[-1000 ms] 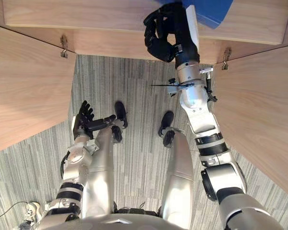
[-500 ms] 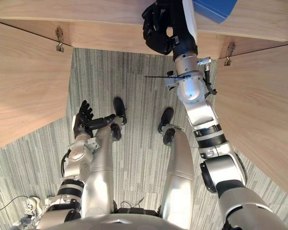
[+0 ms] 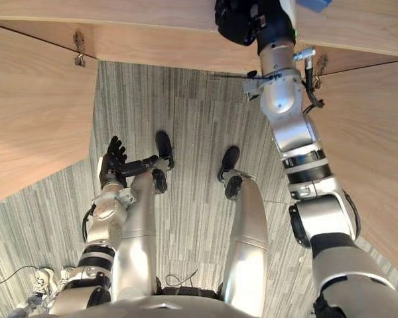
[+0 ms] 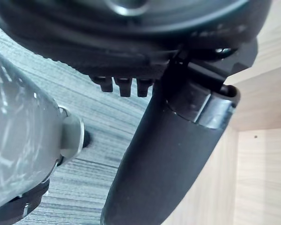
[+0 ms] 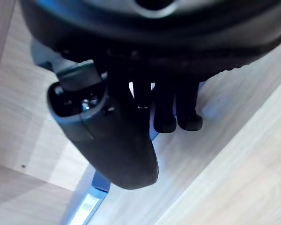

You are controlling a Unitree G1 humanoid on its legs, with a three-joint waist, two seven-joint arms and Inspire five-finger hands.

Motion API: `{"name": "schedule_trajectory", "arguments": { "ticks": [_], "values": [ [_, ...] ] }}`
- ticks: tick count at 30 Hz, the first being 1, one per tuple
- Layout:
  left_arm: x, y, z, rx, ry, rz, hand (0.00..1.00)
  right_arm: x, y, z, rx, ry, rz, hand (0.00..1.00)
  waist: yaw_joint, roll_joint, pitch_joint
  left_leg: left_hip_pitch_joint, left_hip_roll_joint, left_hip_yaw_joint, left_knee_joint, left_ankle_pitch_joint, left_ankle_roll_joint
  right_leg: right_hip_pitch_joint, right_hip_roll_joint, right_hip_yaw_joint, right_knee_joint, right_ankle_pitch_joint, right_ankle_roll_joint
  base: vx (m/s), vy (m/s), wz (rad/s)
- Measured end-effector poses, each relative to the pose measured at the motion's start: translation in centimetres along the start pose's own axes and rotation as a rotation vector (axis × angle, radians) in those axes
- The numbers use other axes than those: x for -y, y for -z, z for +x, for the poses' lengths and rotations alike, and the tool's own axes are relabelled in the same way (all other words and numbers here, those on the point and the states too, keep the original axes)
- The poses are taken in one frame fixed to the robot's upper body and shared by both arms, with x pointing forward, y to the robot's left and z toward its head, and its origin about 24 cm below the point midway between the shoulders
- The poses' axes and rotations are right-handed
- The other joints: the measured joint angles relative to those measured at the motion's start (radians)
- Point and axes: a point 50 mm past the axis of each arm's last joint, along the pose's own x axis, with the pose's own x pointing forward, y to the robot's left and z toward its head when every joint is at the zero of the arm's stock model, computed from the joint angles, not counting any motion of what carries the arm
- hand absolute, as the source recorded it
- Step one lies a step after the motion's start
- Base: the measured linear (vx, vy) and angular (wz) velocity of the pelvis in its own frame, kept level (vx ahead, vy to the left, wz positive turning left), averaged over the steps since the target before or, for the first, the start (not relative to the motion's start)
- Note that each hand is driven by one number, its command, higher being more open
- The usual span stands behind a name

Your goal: Walk over to the cabinet, pick up the folder, carry it to the office cabinet, place the folder inside the office cabinet, then close the office cabinet door

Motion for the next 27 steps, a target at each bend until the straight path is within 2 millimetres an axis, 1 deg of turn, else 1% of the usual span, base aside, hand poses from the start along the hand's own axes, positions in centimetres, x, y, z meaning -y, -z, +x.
{"name": "schedule_trajectory", "arguments": {
  "ticks": [6, 9, 12, 15, 24, 27],
  "values": [
    [-0.2, -0.1, 0.2, 0.0, -0.005, -0.014, 1.0, 1.4, -0.2, 1.7, -0.003, 0.013, -0.063, 0.0, -0.001, -0.001, 0.001, -0.008, -0.002, -0.003, -0.004, 0.005, -0.001, -0.002, -0.001, -0.008, -0.003, 0.0, 0.0, -0.01, 0.003, 0.02],
    [-0.2, -0.2, 0.4, -0.002, -0.008, -0.015, 1.0, 2.1, -0.6, 2.5, -0.012, 0.054, -0.077, 0.0, -0.004, -0.005, 0.003, -0.014, -0.007, -0.006, -0.016, 0.016, -0.001, -0.008, -0.005, -0.014, -0.005, 0.0, 0.0, -0.02, -0.004, 0.07],
    [0.0, -0.6, 0.8, 0.007, -0.013, -0.029, 1.0, 2.4, -0.7, 2.8, -0.011, 0.077, -0.077, 0.0, -0.015, -0.005, 0.003, -0.022, -0.016, -0.012, -0.03, 0.029, -0.002, -0.016, -0.012, -0.023, -0.005, 0.0, 0.0, -0.02, -0.006, 0.11],
    [0.3, -1.0, 1.0, 0.015, -0.009, -0.049, 1.0, 2.5, -0.6, 2.8, -0.025, 0.094, -0.073, 0.0, -0.02, -0.005, 0.003, -0.026, -0.019, -0.018, -0.032, 0.034, -0.002, -0.016, -0.015, -0.029, -0.006, 0.001, -0.001, -0.04, -0.001, 0.06],
    [0.5, -0.8, 0.9, 0.009, -0.018, -0.064, 1.0, 3.8, 0.1, 2.7, -0.099, 0.265, 0.073, 0.0, -0.029, -0.005, 0.003, -0.025, -0.017, -0.017, -0.027, 0.045, 0.004, -0.014, -0.013, -0.027, -0.006, 0.018, -0.004, -0.03, 0.0, -0.02],
    [0.8, -0.7, 0.7, 0.008, -0.015, -0.073, 1.0, 3.6, 0.7, 0.7, -0.108, 0.311, 0.113, 0.0, -0.025, -0.006, 0.003, -0.017, -0.004, -0.015, 0.001, 0.04, 0.008, 0.0, -0.006, -0.026, 0.004, 0.018, -0.004, -0.02, -0.01, -0.09]
  ]
}}
